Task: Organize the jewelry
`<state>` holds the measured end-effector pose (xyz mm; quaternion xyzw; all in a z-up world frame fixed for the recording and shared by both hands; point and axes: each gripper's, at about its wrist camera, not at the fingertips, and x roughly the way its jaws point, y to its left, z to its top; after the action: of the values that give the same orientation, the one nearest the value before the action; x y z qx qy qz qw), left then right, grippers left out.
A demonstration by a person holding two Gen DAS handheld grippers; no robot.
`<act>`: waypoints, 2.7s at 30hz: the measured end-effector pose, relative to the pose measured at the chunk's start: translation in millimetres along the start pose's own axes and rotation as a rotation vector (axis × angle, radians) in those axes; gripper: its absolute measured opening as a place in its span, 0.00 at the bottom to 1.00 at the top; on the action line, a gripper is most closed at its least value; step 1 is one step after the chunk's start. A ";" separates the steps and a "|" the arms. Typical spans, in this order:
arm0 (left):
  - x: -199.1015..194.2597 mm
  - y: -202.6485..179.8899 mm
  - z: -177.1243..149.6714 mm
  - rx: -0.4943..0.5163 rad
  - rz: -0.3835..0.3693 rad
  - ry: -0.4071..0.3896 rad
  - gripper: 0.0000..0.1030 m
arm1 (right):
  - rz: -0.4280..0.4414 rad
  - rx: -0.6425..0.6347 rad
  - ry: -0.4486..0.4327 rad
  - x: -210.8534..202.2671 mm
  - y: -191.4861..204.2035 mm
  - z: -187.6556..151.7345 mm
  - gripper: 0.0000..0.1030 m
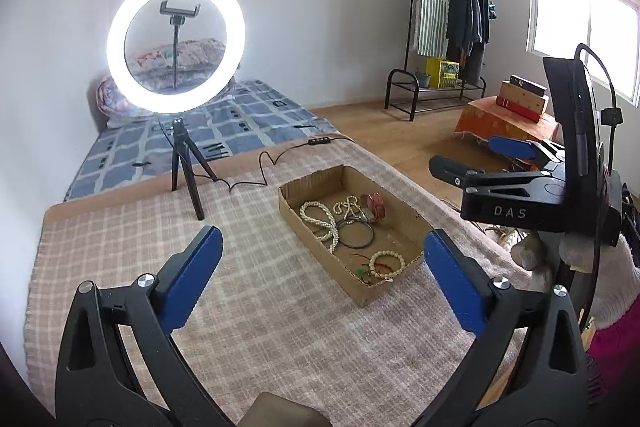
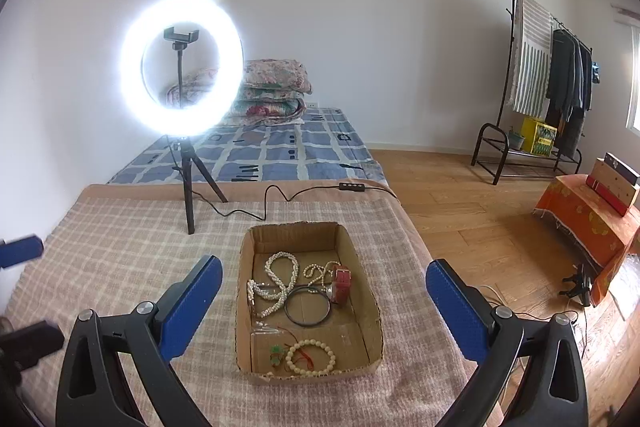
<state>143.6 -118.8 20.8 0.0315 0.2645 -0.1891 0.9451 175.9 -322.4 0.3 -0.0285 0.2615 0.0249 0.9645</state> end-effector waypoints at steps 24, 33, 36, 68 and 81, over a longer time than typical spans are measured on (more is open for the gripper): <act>-16.0 -6.7 -6.8 0.041 0.028 -0.030 1.00 | -0.032 -0.015 -0.036 -26.1 2.0 -17.9 1.00; -17.1 -6.4 -6.6 0.041 0.030 -0.032 1.00 | -0.032 -0.029 -0.027 -23.4 5.8 -19.4 1.00; -17.2 -6.5 -6.6 0.041 0.031 -0.032 1.00 | -0.033 -0.037 -0.025 -21.9 7.2 -19.9 1.00; -16.9 -7.4 -6.5 0.041 0.029 -0.027 1.00 | -0.039 -0.033 -0.026 -22.8 5.8 -20.5 1.00; -17.1 -8.5 -8.3 0.038 0.017 -0.016 1.00 | -0.039 -0.040 -0.022 -22.5 5.9 -21.8 1.00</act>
<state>122.9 -119.6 22.7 0.0503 0.2531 -0.1861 0.9480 145.2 -318.7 -7.4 -0.0528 0.2497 0.0115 0.9668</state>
